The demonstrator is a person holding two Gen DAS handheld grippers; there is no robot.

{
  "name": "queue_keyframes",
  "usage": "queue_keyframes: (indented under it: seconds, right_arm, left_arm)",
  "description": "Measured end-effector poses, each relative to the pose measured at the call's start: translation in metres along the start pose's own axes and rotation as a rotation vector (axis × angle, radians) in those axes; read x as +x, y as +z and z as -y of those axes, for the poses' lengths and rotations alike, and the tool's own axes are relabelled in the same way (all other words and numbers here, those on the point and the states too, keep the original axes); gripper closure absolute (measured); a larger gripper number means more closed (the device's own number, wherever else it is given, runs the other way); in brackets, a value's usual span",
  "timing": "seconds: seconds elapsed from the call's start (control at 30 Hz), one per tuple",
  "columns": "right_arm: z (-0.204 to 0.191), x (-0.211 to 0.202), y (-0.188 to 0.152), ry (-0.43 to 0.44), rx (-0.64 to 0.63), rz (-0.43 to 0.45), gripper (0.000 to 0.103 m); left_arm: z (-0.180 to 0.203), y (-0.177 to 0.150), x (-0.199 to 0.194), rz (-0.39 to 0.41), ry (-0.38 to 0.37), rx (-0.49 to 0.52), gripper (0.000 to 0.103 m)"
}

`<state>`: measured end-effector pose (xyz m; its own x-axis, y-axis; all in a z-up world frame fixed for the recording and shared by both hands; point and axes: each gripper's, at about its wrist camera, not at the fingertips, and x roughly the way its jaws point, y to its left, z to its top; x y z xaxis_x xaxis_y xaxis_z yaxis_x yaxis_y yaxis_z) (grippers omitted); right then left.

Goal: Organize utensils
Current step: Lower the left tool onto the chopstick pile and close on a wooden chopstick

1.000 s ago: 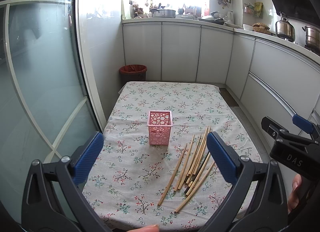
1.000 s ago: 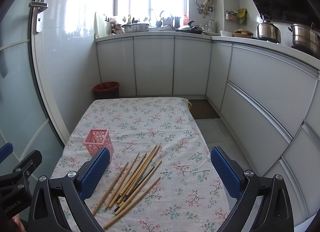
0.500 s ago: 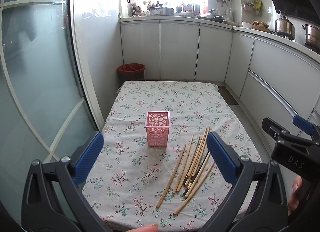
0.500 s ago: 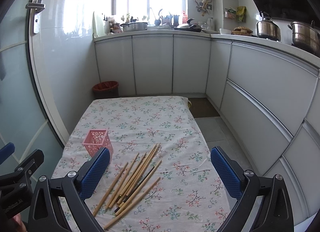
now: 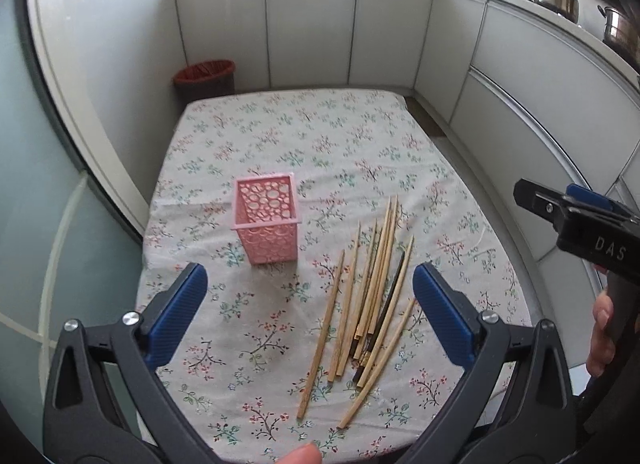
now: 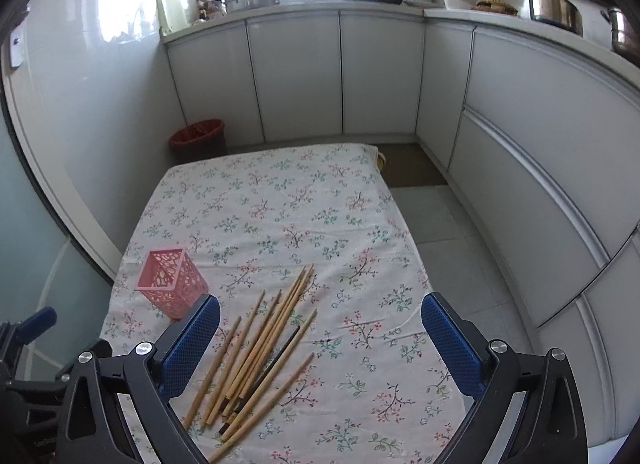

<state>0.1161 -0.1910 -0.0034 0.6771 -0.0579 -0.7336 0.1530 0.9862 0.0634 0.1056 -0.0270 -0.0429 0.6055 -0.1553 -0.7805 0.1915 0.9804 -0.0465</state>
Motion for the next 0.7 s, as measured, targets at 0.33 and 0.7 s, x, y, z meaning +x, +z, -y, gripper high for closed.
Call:
queue_keyframes:
  seconds: [0.33,0.7]
  right_arm:
    - [0.028,0.091,-0.027,0.109,0.089,-0.245,0.002]
    - [0.039,0.14,-0.054,0.134,0.115,-0.404,0.006]
  left_arm:
    - [0.008,-0.008,0.102,-0.25,-0.088,0.035,0.037]
    - [0.007,-0.018,0.171,-0.375,-0.149,0.006,0.075]
